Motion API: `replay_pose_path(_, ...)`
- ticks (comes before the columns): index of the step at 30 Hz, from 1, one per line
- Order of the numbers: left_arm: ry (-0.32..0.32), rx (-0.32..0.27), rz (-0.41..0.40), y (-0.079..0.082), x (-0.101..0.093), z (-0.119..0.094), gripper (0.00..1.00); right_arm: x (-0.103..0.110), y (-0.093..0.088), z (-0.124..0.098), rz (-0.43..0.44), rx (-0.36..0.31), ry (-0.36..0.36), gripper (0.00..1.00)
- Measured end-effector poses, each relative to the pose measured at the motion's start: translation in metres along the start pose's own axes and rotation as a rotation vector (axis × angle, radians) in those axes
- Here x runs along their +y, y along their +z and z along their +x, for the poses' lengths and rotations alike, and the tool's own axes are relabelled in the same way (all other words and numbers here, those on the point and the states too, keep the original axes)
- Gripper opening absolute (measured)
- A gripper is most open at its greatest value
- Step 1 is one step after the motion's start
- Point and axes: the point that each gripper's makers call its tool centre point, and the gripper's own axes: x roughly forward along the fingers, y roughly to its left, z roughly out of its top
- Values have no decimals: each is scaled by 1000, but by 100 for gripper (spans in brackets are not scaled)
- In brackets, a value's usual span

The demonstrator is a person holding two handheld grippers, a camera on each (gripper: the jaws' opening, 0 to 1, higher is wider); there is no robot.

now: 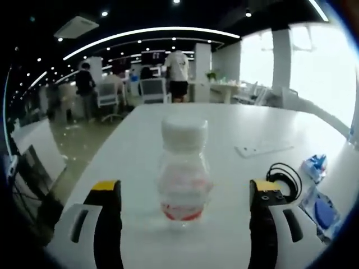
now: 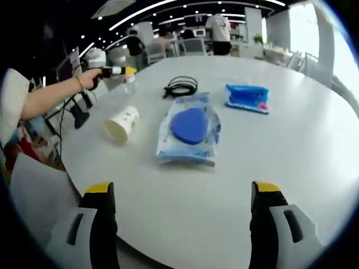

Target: Arrange the tabletop items into an orderly group along one side of the table until the central work area is clear of visible clutter.

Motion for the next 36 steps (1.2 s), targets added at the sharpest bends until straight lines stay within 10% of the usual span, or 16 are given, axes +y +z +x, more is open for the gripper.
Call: replay_pose_path(36,-251,26,152,-36,-81,-117,99,-6,88,10,-106,-84,106,99)
